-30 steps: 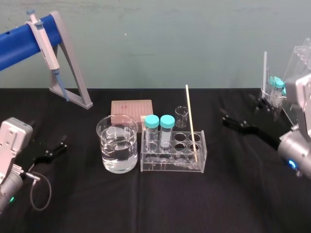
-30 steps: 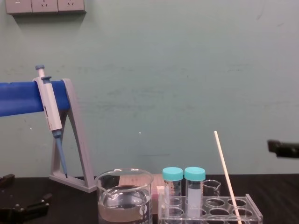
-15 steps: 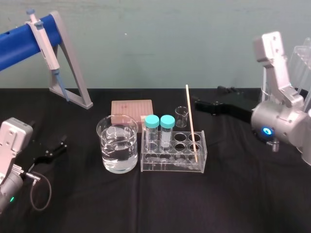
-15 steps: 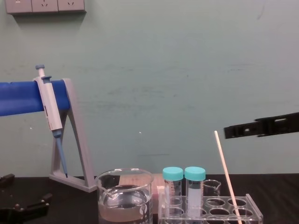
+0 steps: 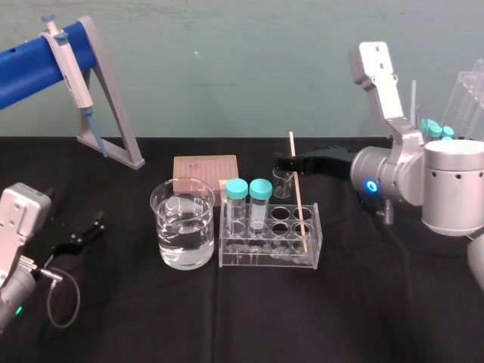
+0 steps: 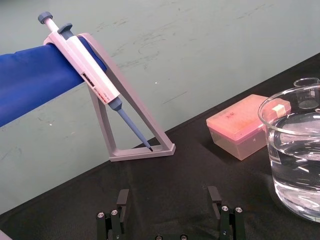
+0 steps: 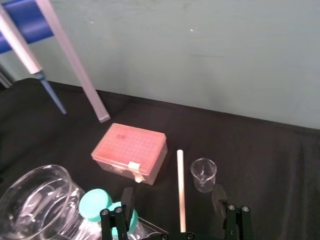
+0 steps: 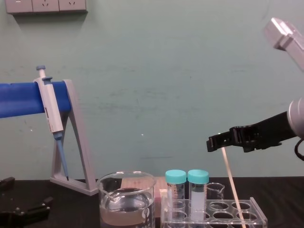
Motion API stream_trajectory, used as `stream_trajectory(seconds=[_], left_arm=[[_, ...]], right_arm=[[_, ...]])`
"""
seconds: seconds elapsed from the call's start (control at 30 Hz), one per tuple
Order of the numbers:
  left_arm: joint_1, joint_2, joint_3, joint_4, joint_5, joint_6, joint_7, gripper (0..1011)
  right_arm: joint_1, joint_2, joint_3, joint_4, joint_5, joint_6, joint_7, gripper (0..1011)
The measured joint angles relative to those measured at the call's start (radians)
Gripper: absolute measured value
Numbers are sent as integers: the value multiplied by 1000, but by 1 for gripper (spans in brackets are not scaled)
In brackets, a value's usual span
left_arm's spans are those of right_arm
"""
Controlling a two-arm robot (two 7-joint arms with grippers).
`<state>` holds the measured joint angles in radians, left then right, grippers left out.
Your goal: Hold the thermometer with one hand and immerse one end into the beaker, then reinsert it into the test tube rack.
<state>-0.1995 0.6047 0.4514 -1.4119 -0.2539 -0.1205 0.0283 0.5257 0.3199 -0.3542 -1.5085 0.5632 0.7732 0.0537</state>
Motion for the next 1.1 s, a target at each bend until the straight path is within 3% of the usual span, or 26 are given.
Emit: stream_trajectory(seconds=[0.3, 1.1], left_arm=[[0, 0, 0, 0, 0, 0, 0, 1004], [0, 0, 0, 0, 0, 0, 0, 1004]], right_arm=[[2, -48, 18, 37, -36, 16, -54, 1003], [1, -86, 24, 94, -110, -22, -37, 1003]])
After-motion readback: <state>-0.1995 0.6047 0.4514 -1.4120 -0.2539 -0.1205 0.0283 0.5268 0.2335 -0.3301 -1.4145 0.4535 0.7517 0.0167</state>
